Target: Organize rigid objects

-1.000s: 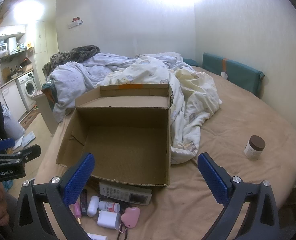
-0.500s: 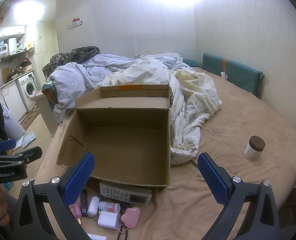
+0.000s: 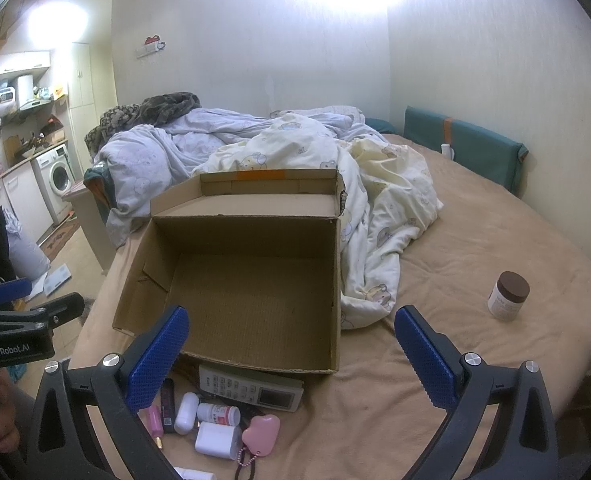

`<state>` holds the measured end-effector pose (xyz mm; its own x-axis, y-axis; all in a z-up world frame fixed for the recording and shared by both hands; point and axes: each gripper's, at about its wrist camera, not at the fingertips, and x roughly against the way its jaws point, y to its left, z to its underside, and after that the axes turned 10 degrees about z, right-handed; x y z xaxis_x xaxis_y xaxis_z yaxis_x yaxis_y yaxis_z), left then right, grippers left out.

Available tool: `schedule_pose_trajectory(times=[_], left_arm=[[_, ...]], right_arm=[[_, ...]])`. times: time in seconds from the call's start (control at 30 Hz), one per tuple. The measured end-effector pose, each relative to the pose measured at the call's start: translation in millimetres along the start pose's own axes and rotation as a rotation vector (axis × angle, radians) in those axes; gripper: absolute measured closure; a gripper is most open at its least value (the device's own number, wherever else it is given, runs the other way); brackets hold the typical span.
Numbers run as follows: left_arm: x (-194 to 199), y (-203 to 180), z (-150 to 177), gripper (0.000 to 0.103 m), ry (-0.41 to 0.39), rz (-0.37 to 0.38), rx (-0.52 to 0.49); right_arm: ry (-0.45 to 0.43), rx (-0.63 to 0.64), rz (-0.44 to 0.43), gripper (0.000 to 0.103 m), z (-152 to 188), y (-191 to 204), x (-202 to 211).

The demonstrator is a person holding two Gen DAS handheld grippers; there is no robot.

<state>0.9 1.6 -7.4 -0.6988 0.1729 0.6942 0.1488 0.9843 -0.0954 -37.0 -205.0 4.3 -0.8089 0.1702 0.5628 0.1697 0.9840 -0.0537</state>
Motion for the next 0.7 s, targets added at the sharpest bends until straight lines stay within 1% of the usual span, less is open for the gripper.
schedule_pose_trajectory(times=[0.7], left_arm=[[-0.6, -0.1, 0.1, 0.0, 0.001, 0.0, 0.0]], right_arm=[[0.0, 0.001, -0.001, 0.0, 2.0, 0.6, -1.5]])
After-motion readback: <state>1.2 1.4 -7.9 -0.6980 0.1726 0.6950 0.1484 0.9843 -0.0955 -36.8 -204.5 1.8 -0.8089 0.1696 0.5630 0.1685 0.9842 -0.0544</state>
